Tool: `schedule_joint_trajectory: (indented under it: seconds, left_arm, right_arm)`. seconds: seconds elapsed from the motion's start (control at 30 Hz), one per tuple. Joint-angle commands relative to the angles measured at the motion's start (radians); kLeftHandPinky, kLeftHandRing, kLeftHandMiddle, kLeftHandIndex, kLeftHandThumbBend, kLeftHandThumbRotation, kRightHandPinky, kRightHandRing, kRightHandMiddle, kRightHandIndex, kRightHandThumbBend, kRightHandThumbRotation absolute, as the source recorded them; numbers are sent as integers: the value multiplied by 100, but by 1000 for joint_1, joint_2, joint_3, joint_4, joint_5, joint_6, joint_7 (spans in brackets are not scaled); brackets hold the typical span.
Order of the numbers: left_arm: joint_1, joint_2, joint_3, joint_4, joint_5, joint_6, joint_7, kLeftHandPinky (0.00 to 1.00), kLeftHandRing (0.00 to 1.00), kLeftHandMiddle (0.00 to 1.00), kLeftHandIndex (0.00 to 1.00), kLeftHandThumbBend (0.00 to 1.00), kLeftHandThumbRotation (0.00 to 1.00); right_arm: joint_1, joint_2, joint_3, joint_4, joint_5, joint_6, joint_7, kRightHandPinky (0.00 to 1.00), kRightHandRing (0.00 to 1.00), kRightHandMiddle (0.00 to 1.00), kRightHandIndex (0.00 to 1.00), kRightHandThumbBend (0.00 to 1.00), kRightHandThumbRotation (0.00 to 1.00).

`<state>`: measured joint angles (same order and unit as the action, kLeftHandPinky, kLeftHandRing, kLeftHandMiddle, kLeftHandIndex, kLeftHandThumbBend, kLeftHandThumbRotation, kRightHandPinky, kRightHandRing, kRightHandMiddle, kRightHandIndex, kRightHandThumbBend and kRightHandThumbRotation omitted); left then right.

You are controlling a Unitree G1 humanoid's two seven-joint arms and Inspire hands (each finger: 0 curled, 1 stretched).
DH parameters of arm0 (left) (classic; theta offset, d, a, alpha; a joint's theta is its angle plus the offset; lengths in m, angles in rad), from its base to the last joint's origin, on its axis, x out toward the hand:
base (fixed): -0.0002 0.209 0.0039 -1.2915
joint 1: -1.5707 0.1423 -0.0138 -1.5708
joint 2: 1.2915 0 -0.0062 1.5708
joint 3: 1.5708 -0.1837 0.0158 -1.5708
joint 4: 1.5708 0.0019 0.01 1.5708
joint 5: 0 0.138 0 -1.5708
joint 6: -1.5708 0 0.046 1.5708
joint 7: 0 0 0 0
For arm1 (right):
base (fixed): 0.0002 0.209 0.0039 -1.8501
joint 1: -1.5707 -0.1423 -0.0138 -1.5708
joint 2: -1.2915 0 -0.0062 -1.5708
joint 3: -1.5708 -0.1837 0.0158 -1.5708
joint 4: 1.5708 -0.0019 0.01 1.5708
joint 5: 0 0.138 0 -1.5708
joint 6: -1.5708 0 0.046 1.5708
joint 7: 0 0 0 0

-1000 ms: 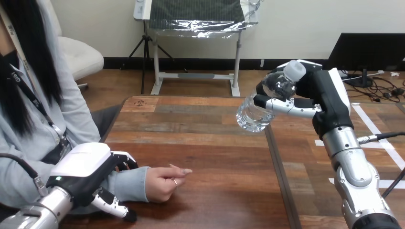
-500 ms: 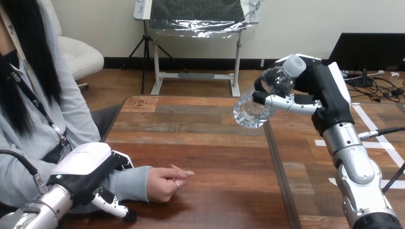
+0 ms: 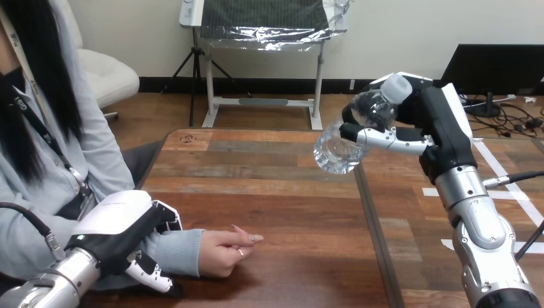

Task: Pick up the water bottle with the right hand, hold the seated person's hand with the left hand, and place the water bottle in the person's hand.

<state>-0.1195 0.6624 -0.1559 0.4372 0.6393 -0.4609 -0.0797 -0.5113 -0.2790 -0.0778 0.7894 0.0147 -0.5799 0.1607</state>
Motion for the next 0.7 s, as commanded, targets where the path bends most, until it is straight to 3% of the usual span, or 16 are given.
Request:
schedule_joint_trajectory:
  seconds: [0.0, 0.3, 0.67]
  left_arm:
    - [-15, 12, -19, 11, -10, -9, -10, 30, 34, 39, 40, 98, 2]
    - [-8, 13, -9, -25, -26, 0, -17, 30, 34, 39, 38, 95, 0]
    - [-20, 9, 3, -25, -62, -56, 3, 28, 32, 37, 36, 94, 0]
  right_arm:
    - [-35, 3, -18, -64, 31, -10, 18, 33, 38, 45, 47, 76, 0]
    - [-47, 4, -11, -39, 20, -24, 32, 34, 39, 46, 48, 75, 0]
    - [-67, 16, -6, 4, 7, -23, 28, 35, 40, 47, 49, 76, 0]
